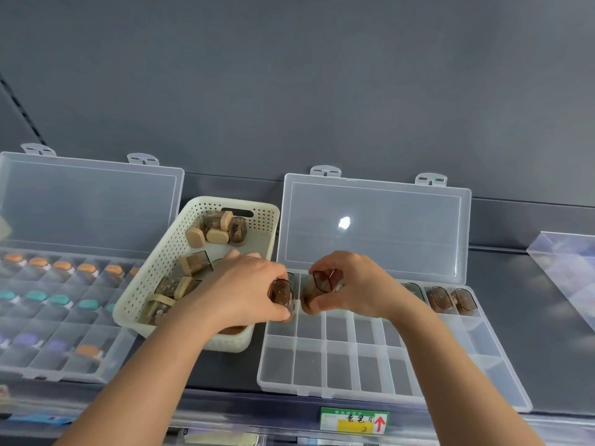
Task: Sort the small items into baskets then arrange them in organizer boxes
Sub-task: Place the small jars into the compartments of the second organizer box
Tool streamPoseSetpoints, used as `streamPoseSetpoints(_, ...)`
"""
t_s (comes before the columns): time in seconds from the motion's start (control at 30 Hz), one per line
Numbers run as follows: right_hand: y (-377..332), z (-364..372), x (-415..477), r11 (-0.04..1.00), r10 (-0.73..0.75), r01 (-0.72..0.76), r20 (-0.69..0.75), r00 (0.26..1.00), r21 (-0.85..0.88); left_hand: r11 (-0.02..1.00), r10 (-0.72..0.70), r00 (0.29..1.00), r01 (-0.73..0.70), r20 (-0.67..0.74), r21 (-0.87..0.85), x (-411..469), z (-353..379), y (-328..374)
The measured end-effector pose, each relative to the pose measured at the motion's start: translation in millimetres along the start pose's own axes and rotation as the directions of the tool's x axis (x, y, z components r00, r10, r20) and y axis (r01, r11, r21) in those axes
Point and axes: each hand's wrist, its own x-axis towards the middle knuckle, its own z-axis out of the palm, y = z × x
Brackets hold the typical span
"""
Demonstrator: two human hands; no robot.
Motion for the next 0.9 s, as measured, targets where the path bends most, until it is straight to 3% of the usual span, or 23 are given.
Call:
streamPoseSetpoints(0.2, -1.4, 14.0, -6.8, 0.987, -0.059, 0.056, -0.011, 0.998, -0.151, 0.997, -0.024, 1.000, 0.024, -0.003, 0.070, 0.4, 10.0, 0.5)
streamPoseSetpoints(0.4, -2.7, 23.4, -6.4, 0.950, -0.100, 0.099, 0.014, 0.995, -0.295, 0.985, 0.103, 0.994, -0.096, -0.040, 0.144, 0.9, 12.2, 0.0)
streamPoseSetpoints(0.73, -1.5, 35.4, -2.7, 0.932, -0.017, 0.057, 0.116, 0.993, -0.357, 0.959, 0.130, 0.990, -0.110, -0.057, 0.260, 2.1, 27.1, 0.8)
streamPoseSetpoints(0.9, -0.7, 33.4, -2.4, 0.939, -0.019, 0.052, 0.099, 0.995, -0.339, 0.946, 0.176, 0.984, -0.159, -0.034, 0.281, 1.7, 32.6, 1.6)
